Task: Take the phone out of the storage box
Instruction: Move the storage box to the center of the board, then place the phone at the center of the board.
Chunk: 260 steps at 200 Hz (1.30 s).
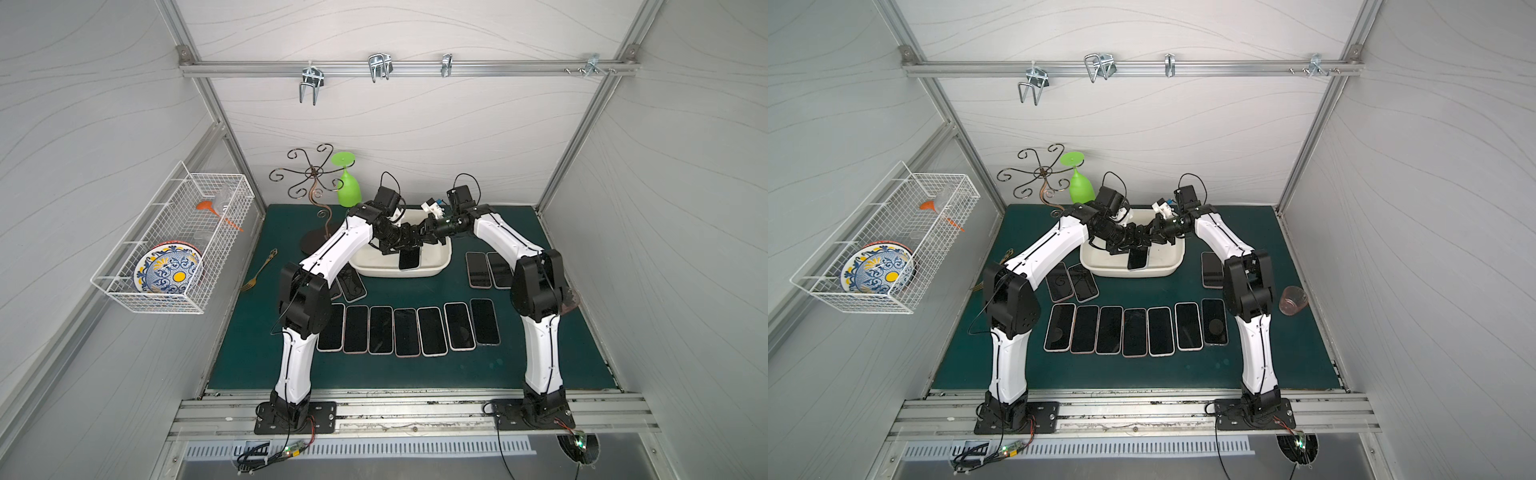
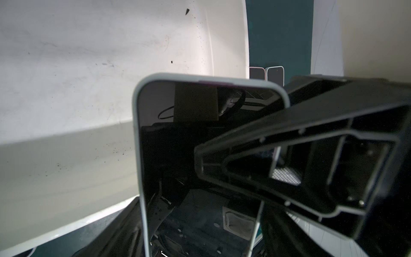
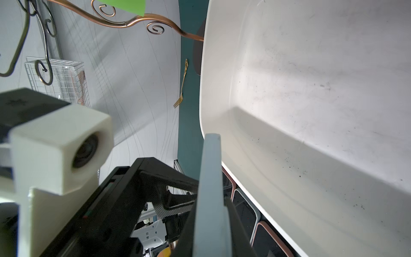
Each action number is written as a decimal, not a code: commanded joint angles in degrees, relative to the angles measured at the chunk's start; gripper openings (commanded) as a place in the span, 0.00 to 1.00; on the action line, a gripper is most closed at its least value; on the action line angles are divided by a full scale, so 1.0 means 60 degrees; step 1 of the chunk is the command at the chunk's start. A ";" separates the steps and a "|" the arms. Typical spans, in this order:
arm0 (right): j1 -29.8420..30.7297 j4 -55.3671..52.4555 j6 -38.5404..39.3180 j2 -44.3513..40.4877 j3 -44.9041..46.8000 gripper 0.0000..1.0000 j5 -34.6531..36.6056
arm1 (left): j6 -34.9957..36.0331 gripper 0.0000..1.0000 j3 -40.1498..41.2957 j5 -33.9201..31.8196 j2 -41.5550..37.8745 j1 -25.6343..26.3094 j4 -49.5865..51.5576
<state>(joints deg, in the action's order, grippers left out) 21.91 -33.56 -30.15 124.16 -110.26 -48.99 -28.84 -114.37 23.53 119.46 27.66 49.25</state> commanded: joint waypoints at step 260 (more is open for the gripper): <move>-0.4173 -0.3149 0.3346 0.3681 -0.5296 0.02 0.1063 | 0.0568 0.00 0.8430 -0.2098 -0.6264 -0.4492 -0.2050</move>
<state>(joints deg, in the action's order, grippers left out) -1.43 -55.53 -9.21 145.29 -140.20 -40.53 -25.78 -62.96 11.46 81.97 0.99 40.38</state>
